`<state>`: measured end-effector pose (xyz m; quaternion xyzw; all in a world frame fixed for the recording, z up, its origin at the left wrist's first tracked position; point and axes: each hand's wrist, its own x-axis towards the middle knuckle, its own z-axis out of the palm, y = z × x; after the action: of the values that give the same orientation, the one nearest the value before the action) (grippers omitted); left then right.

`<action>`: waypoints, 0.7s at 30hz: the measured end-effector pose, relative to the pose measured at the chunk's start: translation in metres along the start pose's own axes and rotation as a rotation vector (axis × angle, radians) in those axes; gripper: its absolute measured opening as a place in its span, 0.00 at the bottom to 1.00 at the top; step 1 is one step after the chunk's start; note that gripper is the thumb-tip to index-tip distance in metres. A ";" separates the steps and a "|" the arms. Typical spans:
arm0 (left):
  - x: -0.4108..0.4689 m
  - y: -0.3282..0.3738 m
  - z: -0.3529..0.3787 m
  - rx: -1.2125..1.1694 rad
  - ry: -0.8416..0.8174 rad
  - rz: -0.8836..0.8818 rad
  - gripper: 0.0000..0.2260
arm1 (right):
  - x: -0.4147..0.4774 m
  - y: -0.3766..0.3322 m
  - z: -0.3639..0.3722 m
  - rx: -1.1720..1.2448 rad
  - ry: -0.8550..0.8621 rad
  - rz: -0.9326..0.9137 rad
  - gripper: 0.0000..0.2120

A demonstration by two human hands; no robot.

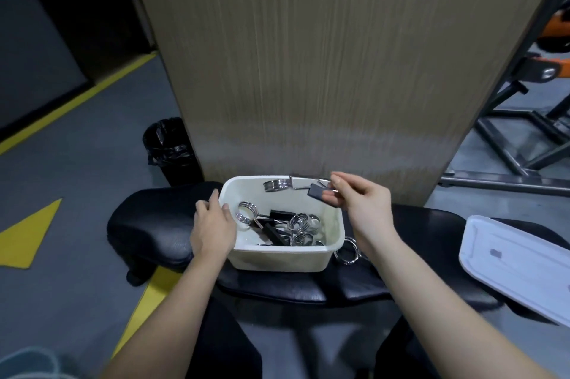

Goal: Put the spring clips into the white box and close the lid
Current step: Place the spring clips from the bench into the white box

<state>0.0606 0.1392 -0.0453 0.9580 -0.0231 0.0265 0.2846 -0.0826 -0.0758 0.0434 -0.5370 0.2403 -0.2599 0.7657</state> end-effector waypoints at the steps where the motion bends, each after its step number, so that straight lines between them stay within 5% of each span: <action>1: 0.000 -0.005 0.002 -0.023 -0.010 -0.055 0.21 | 0.000 0.007 0.004 -0.011 -0.023 0.027 0.04; 12: 0.002 -0.004 0.006 0.031 -0.063 -0.114 0.17 | 0.043 0.063 0.028 -0.195 -0.082 0.313 0.07; 16: 0.003 -0.006 0.008 0.040 -0.052 -0.105 0.17 | 0.053 0.089 0.027 -0.950 -0.213 -0.054 0.13; 21: 0.003 -0.008 0.009 0.048 -0.035 -0.095 0.17 | 0.068 0.093 0.024 -1.511 -0.355 -0.295 0.07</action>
<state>0.0646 0.1409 -0.0574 0.9649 0.0180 -0.0035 0.2618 -0.0033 -0.0767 -0.0431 -0.9715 0.1523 -0.0357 0.1779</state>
